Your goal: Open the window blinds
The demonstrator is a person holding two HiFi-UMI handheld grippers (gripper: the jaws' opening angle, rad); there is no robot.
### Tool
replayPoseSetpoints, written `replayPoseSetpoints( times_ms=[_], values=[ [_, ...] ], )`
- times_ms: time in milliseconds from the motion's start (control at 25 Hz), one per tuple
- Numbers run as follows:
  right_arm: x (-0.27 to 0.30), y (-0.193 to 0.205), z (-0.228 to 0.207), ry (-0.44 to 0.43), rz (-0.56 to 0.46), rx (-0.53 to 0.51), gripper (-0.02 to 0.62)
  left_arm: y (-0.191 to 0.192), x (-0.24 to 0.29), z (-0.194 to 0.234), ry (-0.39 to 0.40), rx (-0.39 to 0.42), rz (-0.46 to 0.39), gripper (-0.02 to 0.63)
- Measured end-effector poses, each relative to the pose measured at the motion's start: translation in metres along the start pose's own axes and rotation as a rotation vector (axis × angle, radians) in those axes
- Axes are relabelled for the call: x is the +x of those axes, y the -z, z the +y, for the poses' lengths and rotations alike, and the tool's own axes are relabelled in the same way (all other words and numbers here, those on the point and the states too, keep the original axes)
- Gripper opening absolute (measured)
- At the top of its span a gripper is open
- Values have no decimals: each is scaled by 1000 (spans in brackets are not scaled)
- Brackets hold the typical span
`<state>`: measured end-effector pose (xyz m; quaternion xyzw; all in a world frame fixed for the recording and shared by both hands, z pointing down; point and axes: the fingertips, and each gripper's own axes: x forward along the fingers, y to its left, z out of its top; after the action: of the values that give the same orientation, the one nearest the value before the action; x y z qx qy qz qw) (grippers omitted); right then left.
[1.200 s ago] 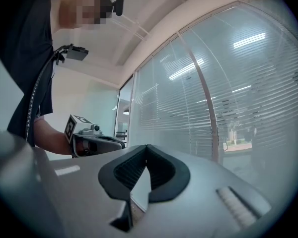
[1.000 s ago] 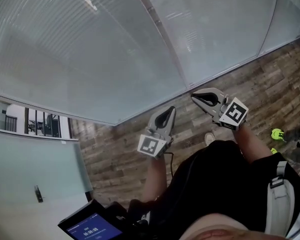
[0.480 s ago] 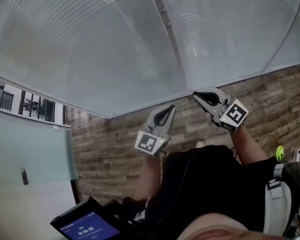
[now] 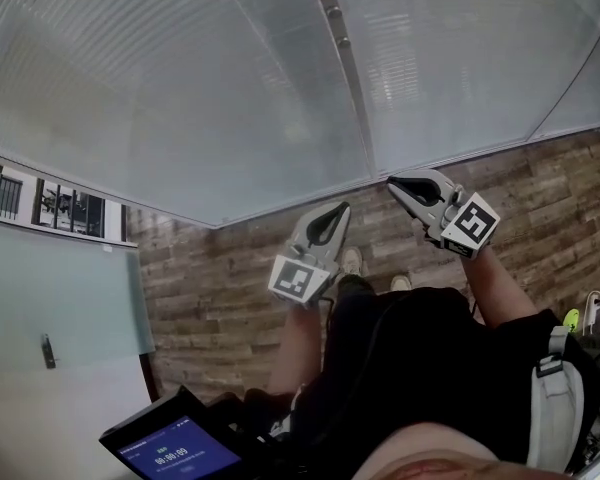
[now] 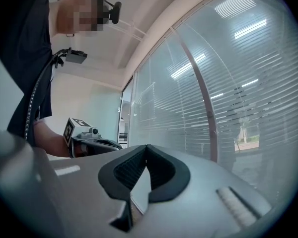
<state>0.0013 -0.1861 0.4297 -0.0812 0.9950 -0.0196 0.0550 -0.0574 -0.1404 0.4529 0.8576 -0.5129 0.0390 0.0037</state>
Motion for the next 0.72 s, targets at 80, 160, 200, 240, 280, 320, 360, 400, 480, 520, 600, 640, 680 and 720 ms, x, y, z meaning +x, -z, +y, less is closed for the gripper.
replayPoseSetpoints(
  times_ms=[80, 160, 200, 240, 280, 320, 360, 400, 480, 520, 600, 640, 680, 720],
  values=[
    [13, 1, -18, 25, 3, 8, 6, -2, 13, 20, 21, -13, 0, 3],
    [22, 0, -31, 45, -11, 6, 6, -5, 22, 35, 38, -13, -1, 3],
    [22, -1, -34, 56, -21, 3, 6, -7, 24, 37, 45, -9, -2, 3],
    [21, -1, -35, 68, -24, 2, 6, -9, 24, 36, 52, -2, -6, 3],
    [18, -1, -35, 80, -25, 0, 6, -11, 25, 34, 59, 5, -10, 3],
    [16, -2, -35, 89, -29, -5, 6, -13, 25, 32, 68, 14, -14, 3],
    [14, -5, -35, 96, -34, -12, 6, -15, 26, 31, 78, 21, -17, 3],
    [14, -6, -35, 102, -36, -21, 6, -16, 28, 31, 88, 27, -20, 3],
    [23, -6, -44, 123, -28, -29, 6, -15, 32, 44, 106, 30, -27, 3],
    [33, -3, -52, 138, -19, -25, 6, -13, 36, 56, 114, 23, -28, 3],
    [57, 2, -71, 161, 2, -16, 6, -9, 44, 85, 129, 6, -25, 3],
    [70, 3, -80, 170, 10, -15, 6, -9, 47, 99, 136, -1, -24, 3],
    [80, 3, -87, 177, 16, -17, 6, -9, 51, 111, 142, -8, -26, 3],
    [88, 3, -91, 182, 22, -24, 6, -10, 53, 119, 148, -15, -30, 3]
  ],
)
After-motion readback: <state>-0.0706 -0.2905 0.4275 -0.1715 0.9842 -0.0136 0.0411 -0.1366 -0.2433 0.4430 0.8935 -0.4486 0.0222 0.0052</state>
